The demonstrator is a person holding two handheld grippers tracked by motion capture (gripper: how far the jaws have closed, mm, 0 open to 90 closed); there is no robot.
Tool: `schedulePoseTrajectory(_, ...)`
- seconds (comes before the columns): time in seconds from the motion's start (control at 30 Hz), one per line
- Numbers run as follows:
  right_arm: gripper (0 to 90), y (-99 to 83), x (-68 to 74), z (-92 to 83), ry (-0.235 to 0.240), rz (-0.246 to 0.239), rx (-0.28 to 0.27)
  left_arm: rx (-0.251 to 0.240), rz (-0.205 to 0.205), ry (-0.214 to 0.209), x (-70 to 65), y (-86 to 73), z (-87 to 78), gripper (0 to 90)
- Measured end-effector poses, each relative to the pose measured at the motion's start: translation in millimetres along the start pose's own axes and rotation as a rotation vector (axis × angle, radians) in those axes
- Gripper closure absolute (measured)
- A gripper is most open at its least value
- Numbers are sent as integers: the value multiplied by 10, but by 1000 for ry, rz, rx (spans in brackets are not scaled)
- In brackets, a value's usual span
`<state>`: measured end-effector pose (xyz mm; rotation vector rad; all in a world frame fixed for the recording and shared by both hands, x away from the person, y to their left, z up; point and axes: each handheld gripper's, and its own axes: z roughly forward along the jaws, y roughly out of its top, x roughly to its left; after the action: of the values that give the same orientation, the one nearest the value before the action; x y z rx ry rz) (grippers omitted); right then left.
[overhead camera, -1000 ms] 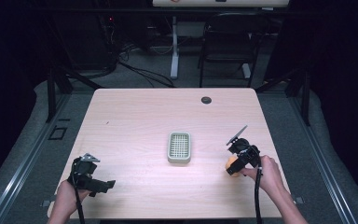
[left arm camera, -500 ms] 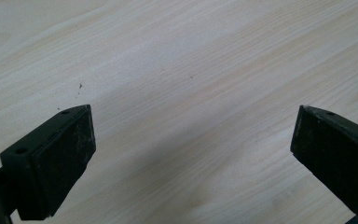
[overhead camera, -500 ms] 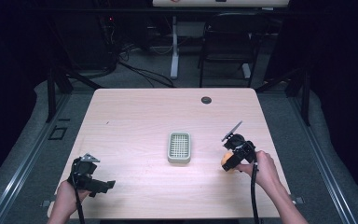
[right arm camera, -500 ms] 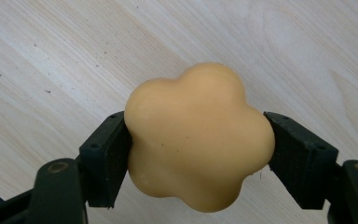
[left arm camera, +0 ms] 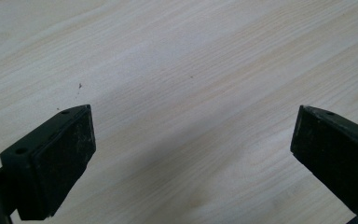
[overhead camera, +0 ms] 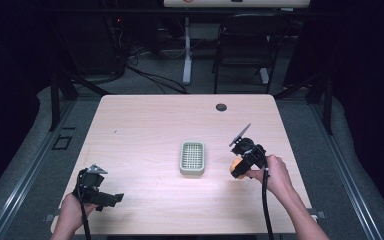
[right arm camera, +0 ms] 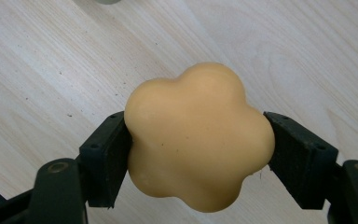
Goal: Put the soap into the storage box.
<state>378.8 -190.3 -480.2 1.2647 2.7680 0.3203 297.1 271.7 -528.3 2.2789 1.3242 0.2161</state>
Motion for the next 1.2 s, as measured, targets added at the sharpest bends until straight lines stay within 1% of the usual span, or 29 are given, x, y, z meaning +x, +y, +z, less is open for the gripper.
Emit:
schedulePoseTrajectory(0.07,265,33,4,2,-6,-15,8,0,-1,1,1,-1,-1,2)
schedulePoseTrajectory(0.13,265,59,20,12,7,-12,1,1,0,-1,1,0,1,2)
schedulePoseTrajectory(0.2,265,93,22,5,-2,-33,26,4,3,1,0,1,4,2)
schedulePoseTrajectory(0.23,265,99,33,19,3,-25,7,4,3,0,0,1,4,2)
schedulePoseTrajectory(0.27,265,110,42,21,7,-19,5,2,2,1,0,1,3,1)
schedulePoseTrajectory(0.37,265,137,46,17,7,-24,3,3,2,0,3,1,4,2)
schedulePoseTrajectory(0.4,265,146,49,23,4,-23,-6,2,1,0,1,2,5,2)
schedulePoseTrajectory(0.43,265,158,50,18,4,-25,0,2,3,-1,0,3,5,2)
schedulePoseTrajectory(0.47,265,160,61,28,6,-12,-15,2,2,-5,-2,4,7,2)
schedulePoseTrajectory(0.5,265,178,53,16,3,-32,3,4,2,-5,-4,6,11,2)
schedulePoseTrajectory(0.6,265,214,79,22,8,-24,-13,5,2,-4,-7,9,13,1)
schedulePoseTrajectory(0.63,265,230,73,9,7,-40,1,3,1,0,-10,9,12,2)
schedulePoseTrajectory(0.67,265,243,84,9,9,-37,-9,3,1,0,-10,8,11,2)
schedulePoseTrajectory(0.7,265,254,91,3,12,-36,-7,3,1,0,-9,7,11,2)
schedulePoseTrajectory(0.73,265,268,97,4,5,-45,-9,4,3,-3,-4,6,9,2)
schedulePoseTrajectory(0.8,265,288,114,4,12,-44,-16,3,0,-3,1,4,10,2)
schedulePoseTrajectory(0.9,265,329,129,-8,11,-57,-6,4,-2,1,4,4,15,2)
schedulePoseTrajectory(0.93,265,339,136,-6,11,-52,-14,5,-3,0,5,5,17,2)
schedulePoseTrajectory(1.0,265,362,135,-10,17,-57,-13,6,-2,-1,9,7,15,2)
schedulePoseTrajectory(1.07,265,377,146,-5,16,-49,-22,5,-5,-2,12,7,16,2)
schedulePoseTrajectory(1.1,265,392,141,-14,21,-61,-12,5,-7,-2,11,7,20,1)
schedulePoseTrajectory(1.13,265,399,145,-14,14,-63,-11,6,-7,-4,10,8,22,2)
schedulePoseTrajectory(1.2,265,418,157,-13,17,-64,-13,6,-5,-2,7,11,25,1)
